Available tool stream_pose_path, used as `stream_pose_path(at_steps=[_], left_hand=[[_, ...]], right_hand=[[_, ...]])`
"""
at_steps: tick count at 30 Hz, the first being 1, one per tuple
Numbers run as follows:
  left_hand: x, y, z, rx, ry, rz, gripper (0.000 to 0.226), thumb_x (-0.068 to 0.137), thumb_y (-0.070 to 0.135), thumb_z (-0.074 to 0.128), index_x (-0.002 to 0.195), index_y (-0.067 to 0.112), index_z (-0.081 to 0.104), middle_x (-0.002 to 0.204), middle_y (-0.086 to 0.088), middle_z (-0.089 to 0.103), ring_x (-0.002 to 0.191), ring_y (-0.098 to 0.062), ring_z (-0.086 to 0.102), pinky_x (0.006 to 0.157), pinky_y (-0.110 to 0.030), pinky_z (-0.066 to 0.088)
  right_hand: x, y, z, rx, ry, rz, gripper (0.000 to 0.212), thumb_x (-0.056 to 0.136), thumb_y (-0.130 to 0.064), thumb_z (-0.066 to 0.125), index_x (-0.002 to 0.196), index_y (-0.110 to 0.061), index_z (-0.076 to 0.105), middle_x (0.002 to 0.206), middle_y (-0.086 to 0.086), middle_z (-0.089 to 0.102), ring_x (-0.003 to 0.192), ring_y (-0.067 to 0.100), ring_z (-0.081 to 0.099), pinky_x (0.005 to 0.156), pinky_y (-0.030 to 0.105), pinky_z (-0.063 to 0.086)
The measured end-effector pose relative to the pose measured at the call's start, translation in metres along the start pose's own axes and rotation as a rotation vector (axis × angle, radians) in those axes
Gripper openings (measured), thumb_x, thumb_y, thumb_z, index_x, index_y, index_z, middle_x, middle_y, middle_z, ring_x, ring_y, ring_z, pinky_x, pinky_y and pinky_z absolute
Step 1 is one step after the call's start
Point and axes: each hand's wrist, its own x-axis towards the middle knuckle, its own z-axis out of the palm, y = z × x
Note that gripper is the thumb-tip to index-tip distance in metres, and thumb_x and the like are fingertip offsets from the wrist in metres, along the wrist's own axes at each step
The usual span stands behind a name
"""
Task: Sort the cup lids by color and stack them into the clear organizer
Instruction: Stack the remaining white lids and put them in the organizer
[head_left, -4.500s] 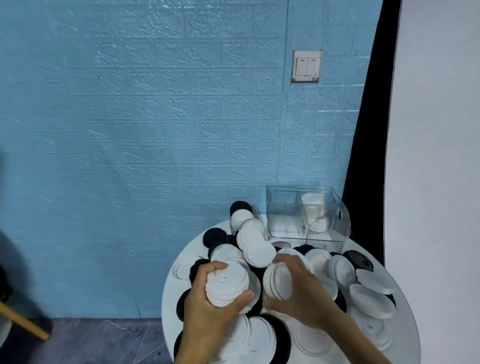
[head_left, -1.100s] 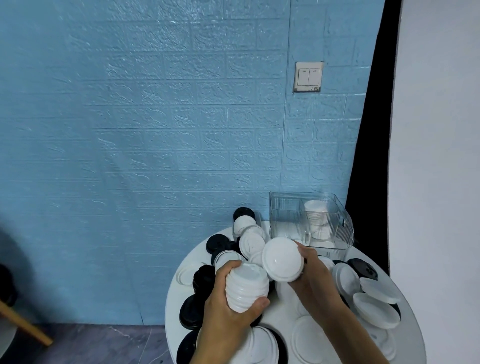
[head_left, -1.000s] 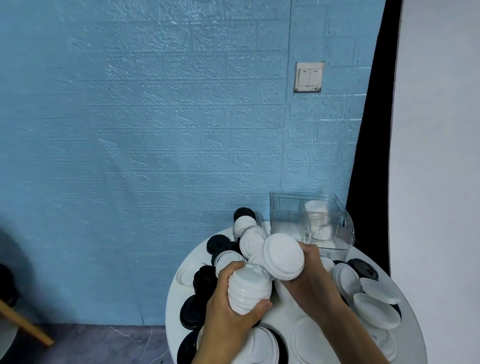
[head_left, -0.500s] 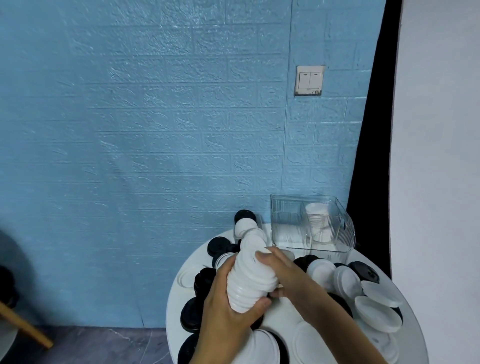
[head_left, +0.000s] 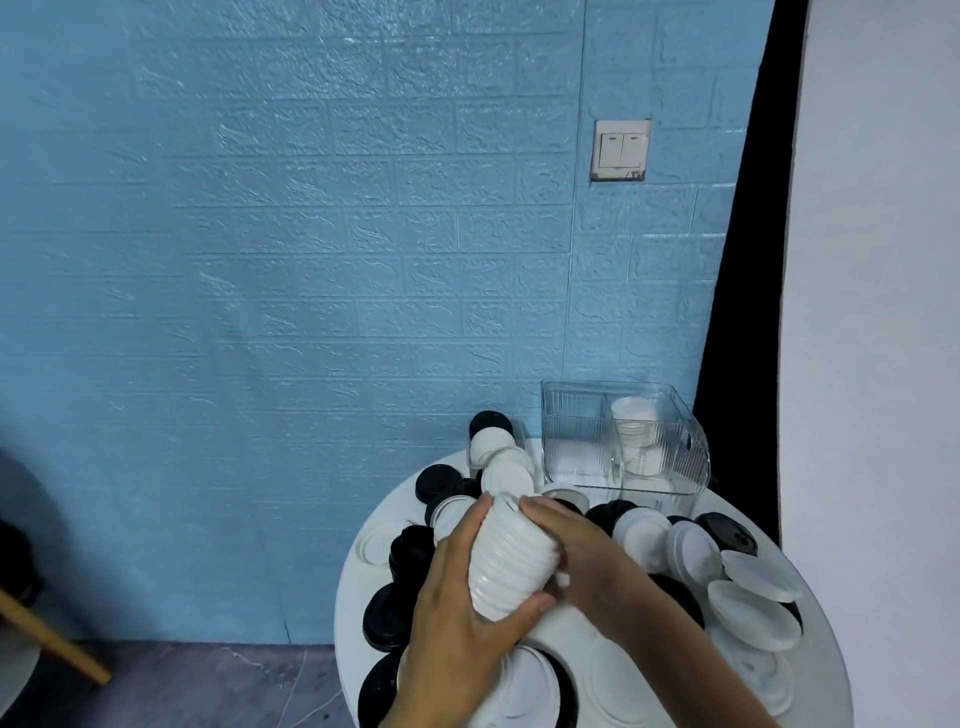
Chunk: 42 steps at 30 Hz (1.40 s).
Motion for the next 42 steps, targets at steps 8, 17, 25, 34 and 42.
stream_pose_path(at_steps=[8,17,25,34,42], left_hand=[[0.005,0.01,0.001,0.079,0.05,0.021,0.103,0.055,0.071,0.078,0.141,0.068,0.022,0.141,0.031,0.045,0.126,0.008,0.043,0.1,-0.034,0.047],[0.009,0.029,0.007,0.084,0.023,0.085,0.124,0.045,0.063,0.091,0.145,0.068,0.018,0.151,0.014,0.042,0.138,-0.001,0.041,0.111,-0.03,0.039],[0.003,0.033,0.021,-0.089,0.036,-0.004,0.092,0.045,0.052,0.097,0.127,0.051,0.055,0.115,0.021,0.069,0.101,-0.001,0.066,0.086,-0.031,0.057],[-0.001,0.013,0.006,-0.353,0.128,-0.071,0.083,0.041,0.02,0.092,0.107,0.061,0.062,0.113,0.029,0.067,0.101,0.014,0.061,0.082,0.0,0.046],[0.0,0.01,0.021,-0.361,0.07,-0.021,0.091,0.041,0.013,0.103,0.115,0.047,0.062,0.124,0.006,0.066,0.106,0.009,0.062,0.086,-0.005,0.049]], right_hand=[[0.003,0.006,0.005,0.322,-0.119,0.075,0.05,0.092,-0.037,0.069,0.134,-0.011,0.062,0.135,0.019,0.064,0.123,0.033,0.063,0.102,0.051,0.052],[0.002,0.01,-0.006,0.307,-0.175,-0.005,0.073,0.072,-0.043,0.087,0.132,-0.008,0.065,0.136,0.018,0.063,0.13,0.031,0.058,0.117,0.049,0.039],[-0.025,0.004,-0.021,0.045,-0.028,0.109,0.049,0.094,-0.054,0.061,0.12,-0.013,0.067,0.118,0.008,0.073,0.099,0.021,0.071,0.085,0.035,0.06],[-0.057,0.03,-0.203,-1.196,0.381,-0.267,0.11,0.058,-0.1,0.048,0.152,-0.057,0.009,0.162,-0.024,0.005,0.154,0.011,-0.004,0.125,0.046,0.005],[-0.037,0.056,-0.239,-1.114,0.354,-0.266,0.069,0.08,-0.057,0.074,0.142,-0.046,0.047,0.146,-0.015,0.051,0.134,0.012,0.049,0.108,0.032,0.042]])
